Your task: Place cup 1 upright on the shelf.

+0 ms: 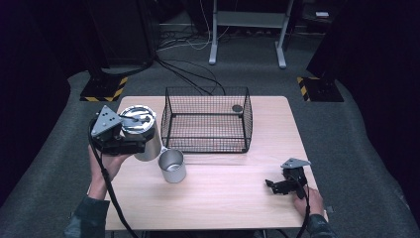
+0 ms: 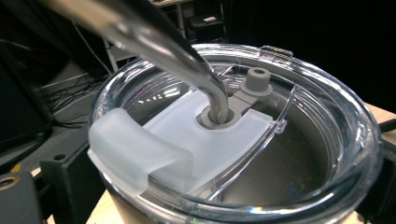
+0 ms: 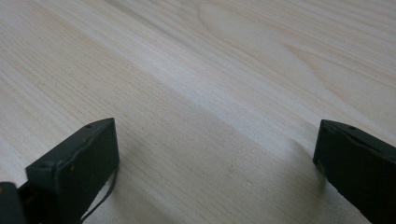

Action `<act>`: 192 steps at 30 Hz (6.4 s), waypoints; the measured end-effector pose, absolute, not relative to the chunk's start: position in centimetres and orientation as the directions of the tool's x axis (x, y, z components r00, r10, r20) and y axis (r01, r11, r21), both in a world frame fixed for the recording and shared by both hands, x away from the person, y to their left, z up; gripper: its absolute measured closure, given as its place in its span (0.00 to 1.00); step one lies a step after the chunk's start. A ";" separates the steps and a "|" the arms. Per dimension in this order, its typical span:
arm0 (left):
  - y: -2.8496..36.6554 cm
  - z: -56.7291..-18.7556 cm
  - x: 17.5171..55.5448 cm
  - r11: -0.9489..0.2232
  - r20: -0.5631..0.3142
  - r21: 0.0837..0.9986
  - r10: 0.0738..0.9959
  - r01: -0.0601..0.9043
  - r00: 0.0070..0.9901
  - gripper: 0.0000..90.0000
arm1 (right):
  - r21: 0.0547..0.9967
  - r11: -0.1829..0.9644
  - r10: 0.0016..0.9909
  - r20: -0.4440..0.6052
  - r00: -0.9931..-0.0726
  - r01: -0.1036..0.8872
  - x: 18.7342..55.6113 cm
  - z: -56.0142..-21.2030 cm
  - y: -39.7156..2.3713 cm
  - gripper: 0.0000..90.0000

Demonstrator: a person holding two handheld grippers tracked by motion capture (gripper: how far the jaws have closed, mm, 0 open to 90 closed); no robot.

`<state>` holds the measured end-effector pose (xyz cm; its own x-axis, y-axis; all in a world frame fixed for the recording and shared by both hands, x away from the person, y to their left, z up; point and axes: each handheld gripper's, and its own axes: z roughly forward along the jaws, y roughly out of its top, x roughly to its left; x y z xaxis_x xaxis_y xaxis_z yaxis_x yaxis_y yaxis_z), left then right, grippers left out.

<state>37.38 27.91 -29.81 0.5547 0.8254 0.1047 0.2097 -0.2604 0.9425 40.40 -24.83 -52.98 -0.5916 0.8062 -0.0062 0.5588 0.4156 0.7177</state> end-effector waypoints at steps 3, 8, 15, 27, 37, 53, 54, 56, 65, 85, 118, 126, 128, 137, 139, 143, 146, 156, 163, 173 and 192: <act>27.3 -29.6 37.6 -0.273 0.112 0.939 0.817 0.208 0.565 0.04 | 0.718 0.415 0.806 -0.006 -0.592 0.559 40.4 -53.0 -24.8 0.00; 26.3 -29.4 38.1 -0.282 0.117 0.939 0.803 0.199 0.584 0.04 | 0.718 0.416 0.806 -0.006 -0.592 0.558 40.4 -53.0 -24.8 0.00; 24.6 -29.0 38.7 -0.290 0.117 0.938 0.782 0.192 0.612 0.04 | 0.718 0.416 0.806 -0.006 -0.592 0.559 40.4 -53.0 -24.8 0.00; 22.2 -28.7 39.7 -0.309 0.125 0.934 0.756 0.181 0.643 0.04 | 0.715 0.421 0.801 -0.005 -0.599 0.557 40.4 -53.0 -24.9 0.00; 20.4 -28.5 41.0 -0.323 0.130 0.931 0.733 0.172 0.668 0.04 | 0.714 0.426 0.796 -0.003 -0.605 0.556 40.4 -53.0 -25.1 0.00; 16.6 -27.6 43.0 -0.345 0.146 0.925 0.706 0.156 0.693 0.04 | 0.716 0.435 0.787 -0.007 -0.617 0.546 40.6 -53.0 -25.5 0.00; 16.3 -27.6 43.2 -0.342 0.147 0.927 0.707 0.153 0.691 0.04 | 0.715 0.441 0.783 -0.011 -0.622 0.542 40.6 -53.0 -25.6 0.00; 15.9 -27.6 43.6 -0.340 0.149 0.928 0.707 0.149 0.691 0.04 | 0.714 0.438 0.782 -0.005 -0.623 0.545 40.6 -52.9 -25.5 0.00; 14.0 -27.9 45.2 -0.338 0.143 0.929 0.703 0.150 0.696 0.04 | 0.714 0.441 0.781 -0.007 -0.624 0.544 40.6 -52.9 -25.6 0.00; 11.0 -28.7 48.7 -0.338 0.128 0.926 0.702 0.169 0.700 0.04 | 0.716 0.438 0.781 -0.005 -0.624 0.543 40.7 -53.0 -25.6 0.00; 6.7 -32.3 53.7 -0.264 0.026 0.925 0.763 0.275 0.646 0.04 | 0.719 0.437 0.783 -0.008 -0.623 0.540 40.7 -52.9 -25.6 0.00; 5.9 -33.6 54.6 -0.236 -0.005 0.921 0.788 0.309 0.616 0.04 | 0.714 0.441 0.778 -0.003 -0.628 0.543 40.8 -52.9 -25.6 0.00; 5.7 -34.0 54.8 -0.236 -0.014 0.917 0.788 0.322 0.615 0.04 | 0.714 0.441 0.778 -0.002 -0.628 0.543 40.8 -52.9 -25.6 0.00; 5.1 -35.6 55.8 -0.227 -0.032 0.905 0.806 0.360 0.591 0.04 | 0.714 0.441 0.777 -0.001 -0.629 0.544 40.8 -52.9 -25.6 0.00; 5.0 -36.0 56.1 -0.227 -0.039 0.899 0.810 0.374 0.585 0.04 | 0.714 0.437 0.779 0.003 -0.627 0.547 40.8 -52.9 -25.6 0.00; 4.5 -36.6 56.3 -0.247 -0.028 0.890 0.812 0.385 0.584 0.04 | 0.715 0.438 0.780 0.000 -0.626 0.545 40.8 -52.9 -25.6 0.00; 4.2 -37.2 56.5 -0.251 -0.028 0.884 0.814 0.395 0.581 0.04 | 0.715 0.440 0.778 -0.002 -0.628 0.543 40.8 -53.0 -25.6 0.00; 3.6 -38.8 57.1 -0.240 -0.061 0.862 0.825 0.446 0.562 0.04 | 0.715 0.437 0.780 0.000 -0.626 0.545 40.8 -53.0 -25.6 0.00; 3.4 -39.4 57.4 -0.232 -0.071 0.856 0.833 0.463 0.549 0.04 | 0.714 0.438 0.779 0.002 -0.628 0.546 40.8 -52.9 -25.6 0.00; 2.9 -40.1 57.6 -0.236 -0.078 0.844 0.834 0.482 0.545 0.04 | 0.718 0.431 0.785 0.000 -0.620 0.546 40.7 -53.0 -25.5 0.00; 1.9 -40.5 57.1 -0.325 -0.020 0.810 0.816 0.488 0.578 0.04 | 0.718 0.429 0.786 0.002 -0.618 0.549 40.7 -53.0 -25.5 0.00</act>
<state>57.06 1.90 -40.49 0.5783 0.8156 -0.0204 0.4877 -0.3255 0.8101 40.67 -25.53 -52.96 -0.6179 0.7862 0.0023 0.5486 0.4290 0.7176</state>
